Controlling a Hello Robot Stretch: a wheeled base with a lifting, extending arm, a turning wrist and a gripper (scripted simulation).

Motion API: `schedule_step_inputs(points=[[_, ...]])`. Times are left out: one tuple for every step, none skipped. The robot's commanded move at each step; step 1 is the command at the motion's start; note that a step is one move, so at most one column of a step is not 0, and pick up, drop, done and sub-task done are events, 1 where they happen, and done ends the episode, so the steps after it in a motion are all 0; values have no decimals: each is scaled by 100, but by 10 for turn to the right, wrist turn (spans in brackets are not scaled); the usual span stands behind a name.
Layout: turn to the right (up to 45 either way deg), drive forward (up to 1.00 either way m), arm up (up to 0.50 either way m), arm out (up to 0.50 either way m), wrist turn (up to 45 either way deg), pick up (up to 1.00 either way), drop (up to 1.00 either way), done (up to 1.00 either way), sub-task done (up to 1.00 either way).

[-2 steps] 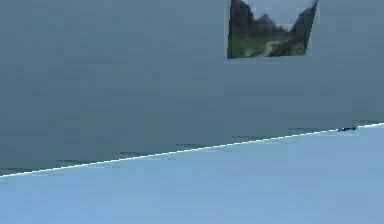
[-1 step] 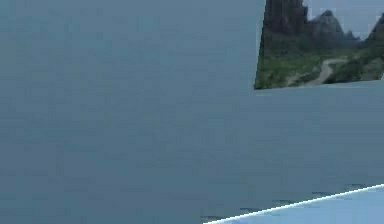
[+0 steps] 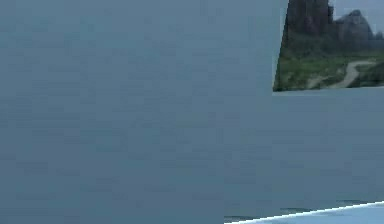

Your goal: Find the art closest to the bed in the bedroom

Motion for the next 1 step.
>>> schedule_step_inputs(points=[[-30,0,0,0,0,0,0,0,0]])
